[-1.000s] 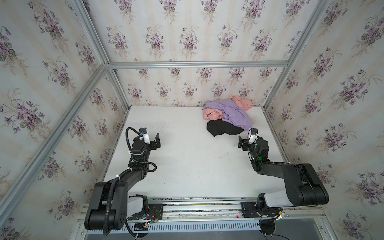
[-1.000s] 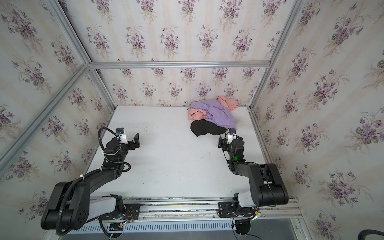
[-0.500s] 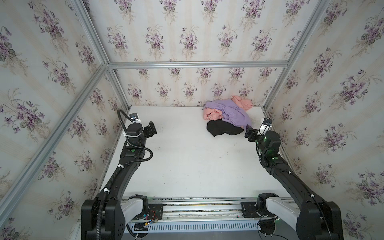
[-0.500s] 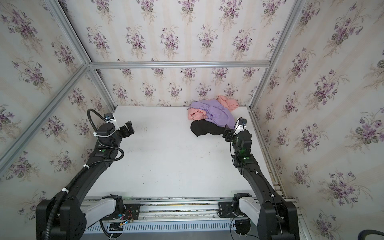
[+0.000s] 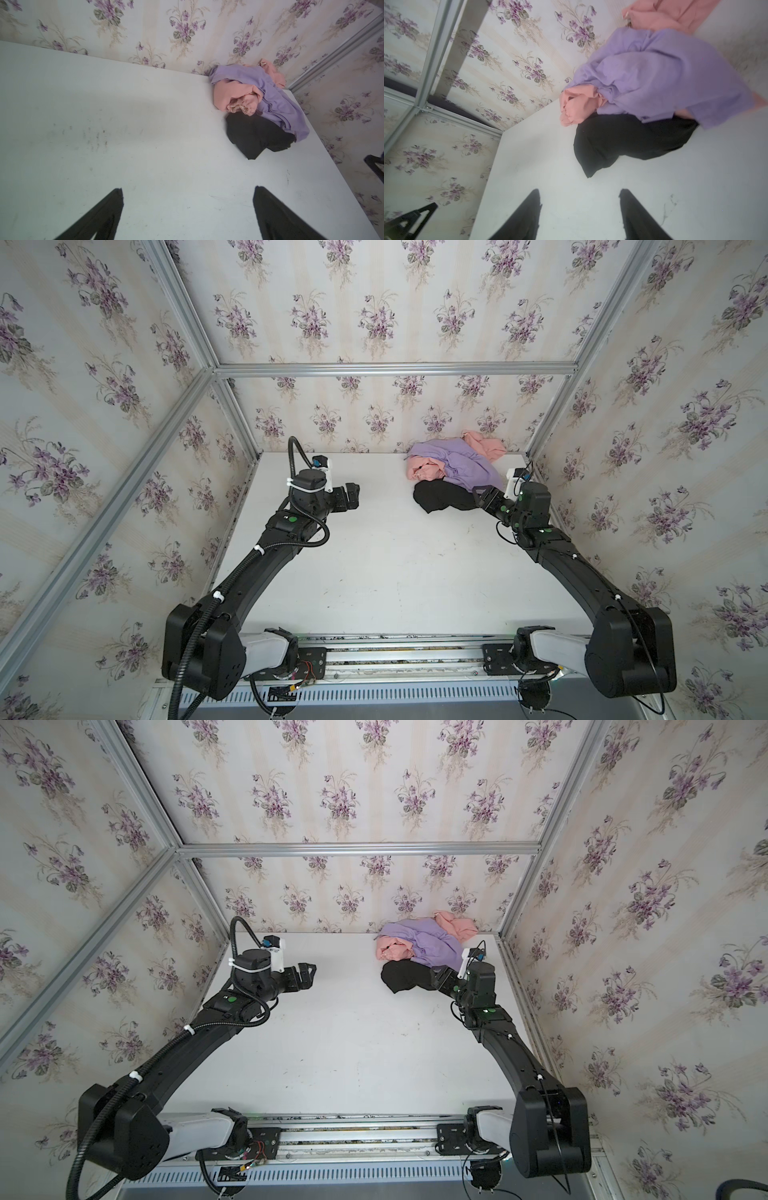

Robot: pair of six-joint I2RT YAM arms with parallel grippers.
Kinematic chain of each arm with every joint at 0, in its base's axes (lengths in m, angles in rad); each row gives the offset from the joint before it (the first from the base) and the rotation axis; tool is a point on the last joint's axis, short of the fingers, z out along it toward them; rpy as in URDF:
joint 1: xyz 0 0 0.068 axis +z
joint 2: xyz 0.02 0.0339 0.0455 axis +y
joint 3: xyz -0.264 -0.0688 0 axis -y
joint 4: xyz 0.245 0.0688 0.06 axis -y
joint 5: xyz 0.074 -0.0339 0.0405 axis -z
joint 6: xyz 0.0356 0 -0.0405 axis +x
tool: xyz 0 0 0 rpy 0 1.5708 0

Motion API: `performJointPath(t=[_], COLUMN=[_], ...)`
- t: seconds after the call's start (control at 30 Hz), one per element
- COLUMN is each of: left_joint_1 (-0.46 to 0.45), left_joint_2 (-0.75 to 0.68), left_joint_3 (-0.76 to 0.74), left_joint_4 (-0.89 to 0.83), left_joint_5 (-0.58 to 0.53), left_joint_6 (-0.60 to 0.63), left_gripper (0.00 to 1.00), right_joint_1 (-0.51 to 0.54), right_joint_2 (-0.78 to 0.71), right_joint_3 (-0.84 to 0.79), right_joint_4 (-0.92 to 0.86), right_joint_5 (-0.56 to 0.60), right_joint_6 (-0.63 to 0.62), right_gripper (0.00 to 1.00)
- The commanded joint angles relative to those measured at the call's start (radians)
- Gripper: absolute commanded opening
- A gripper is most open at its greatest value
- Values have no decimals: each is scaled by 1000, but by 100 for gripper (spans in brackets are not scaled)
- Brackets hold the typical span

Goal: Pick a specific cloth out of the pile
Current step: 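Reach the right gripper to the black garment while the left arm advances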

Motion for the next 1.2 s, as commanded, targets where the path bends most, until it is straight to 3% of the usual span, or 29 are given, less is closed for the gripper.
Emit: performJointPath(t=[0.0, 0.1, 0.4, 0.73, 1.17], left_joint_1=[-29, -55, -121, -132, -131], left_joint_2=[30, 63, 208, 301, 379], left_joint_3=[27, 47, 113, 150, 195], left_joint_4=[-12, -10, 22, 49, 48], left_joint_5=[44, 60, 141, 193, 226], left_joint_6=[-36, -57, -137, -170, -186], left_gripper=[100, 100, 100, 100, 100], right_joint_1=[0, -1, 0, 0, 0], right_joint_2=[32, 59, 185, 399, 574], right_joint_3=[-67, -103, -92, -46, 20], right_joint_4=[140, 188, 312, 454, 531], right_joint_5=[-18, 27, 30, -17, -27], right_joint_6=[277, 397, 494, 546, 559], right_gripper=[56, 52, 49, 47, 45])
